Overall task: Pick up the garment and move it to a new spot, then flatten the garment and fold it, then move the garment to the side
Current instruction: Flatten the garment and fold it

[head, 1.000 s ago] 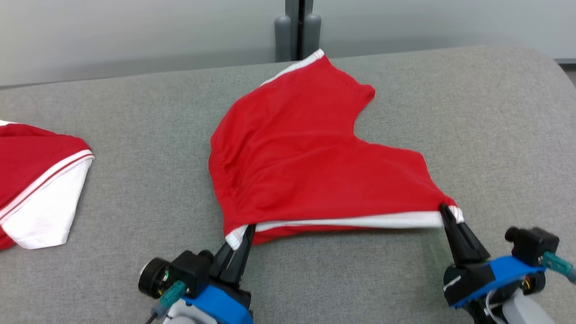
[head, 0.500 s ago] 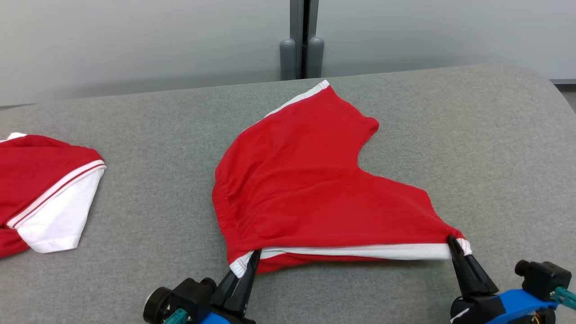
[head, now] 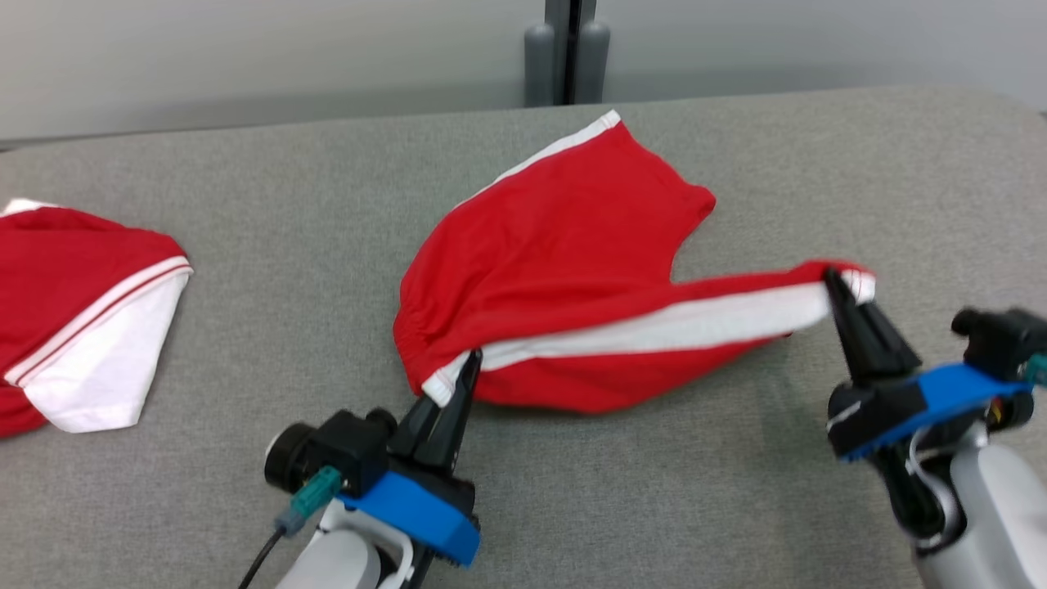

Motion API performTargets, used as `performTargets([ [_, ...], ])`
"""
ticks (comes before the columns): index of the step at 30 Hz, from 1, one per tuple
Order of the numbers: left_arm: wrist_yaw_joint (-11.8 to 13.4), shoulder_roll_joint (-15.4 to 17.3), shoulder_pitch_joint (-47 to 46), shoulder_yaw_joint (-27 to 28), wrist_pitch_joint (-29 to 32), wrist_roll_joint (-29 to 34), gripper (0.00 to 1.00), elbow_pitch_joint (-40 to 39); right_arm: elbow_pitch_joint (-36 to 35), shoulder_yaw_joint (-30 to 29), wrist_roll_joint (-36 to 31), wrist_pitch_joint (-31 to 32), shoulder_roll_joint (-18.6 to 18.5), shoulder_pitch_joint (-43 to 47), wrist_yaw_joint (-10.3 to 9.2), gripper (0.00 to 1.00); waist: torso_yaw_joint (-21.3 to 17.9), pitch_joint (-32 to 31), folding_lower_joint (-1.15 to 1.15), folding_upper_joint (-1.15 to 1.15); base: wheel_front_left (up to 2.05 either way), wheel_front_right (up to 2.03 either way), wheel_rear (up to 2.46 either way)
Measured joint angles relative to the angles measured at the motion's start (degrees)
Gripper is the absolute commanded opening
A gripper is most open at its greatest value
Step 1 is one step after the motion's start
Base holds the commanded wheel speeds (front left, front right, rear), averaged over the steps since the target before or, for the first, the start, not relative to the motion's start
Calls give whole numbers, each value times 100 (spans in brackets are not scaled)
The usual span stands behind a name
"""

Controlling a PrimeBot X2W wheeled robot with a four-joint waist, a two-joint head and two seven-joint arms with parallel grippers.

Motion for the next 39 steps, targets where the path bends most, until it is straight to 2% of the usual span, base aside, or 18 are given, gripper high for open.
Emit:
performTargets([
  [10, -53, -333, -1070, 181, -119, 44, 0, 465, 882, 183, -35, 168, -345, -1906, 1, 0, 226, 822, 1, 0, 0, 0, 0],
  [16, -122, -487, -1606, 204, -167, 110, 0, 781, 1680, 446, 3, 283, -435, -3011, 0, 0, 490, 1217, 1, 0, 0, 0, 0],
  [25, -203, -699, -2007, 209, -185, 179, 0, 936, 2987, 743, 132, 292, -420, -4253, 1, 0, 867, 1604, 1, 0, 0, 0, 0],
  [31, -218, -786, -2029, 274, -185, 233, 0, 862, 3693, 1012, 154, 112, -264, -4777, 1, 0, 998, 1734, 1, 0, 0, 0, 0],
  [32, -219, -793, -2029, 288, -185, 233, 0, 860, 3795, 1043, 185, 67, -242, -4833, 0, 19, 1011, 1748, 1, 0, 0, 0, 0],
  [33, -219, -806, -2029, 304, -185, 233, 0, 861, 3891, 1089, 215, 44, -213, -4898, 0, 45, 1022, 1759, 1, 0, 0, 0, 0],
  [34, -219, -813, -2029, 313, -185, 234, 32, 866, 3984, 1139, 235, 11, -182, -4949, 1, 100, 1030, 1771, 1, 0, 0, 0, 0],
  [35, -220, -820, -2029, 321, -185, 236, 86, 869, 4079, 1173, 250, -22, -156, -4996, 0, 100, 1039, 1779, 1, 0, 0, 0, 0],
  [36, -220, -824, -2029, 333, -185, 248, 100, 873, 4147, 1210, 279, -71, -141, -5024, 1, 100, 1047, 1780, 1, 0, 0, 0, 0],
  [39, -219, -837, -2027, 365, -185, 278, 100, 882, 4325, 1412, 315, -214, -157, -5036, 0, 100, 1069, 1732, 1, 0, 0, 0, 0],
])
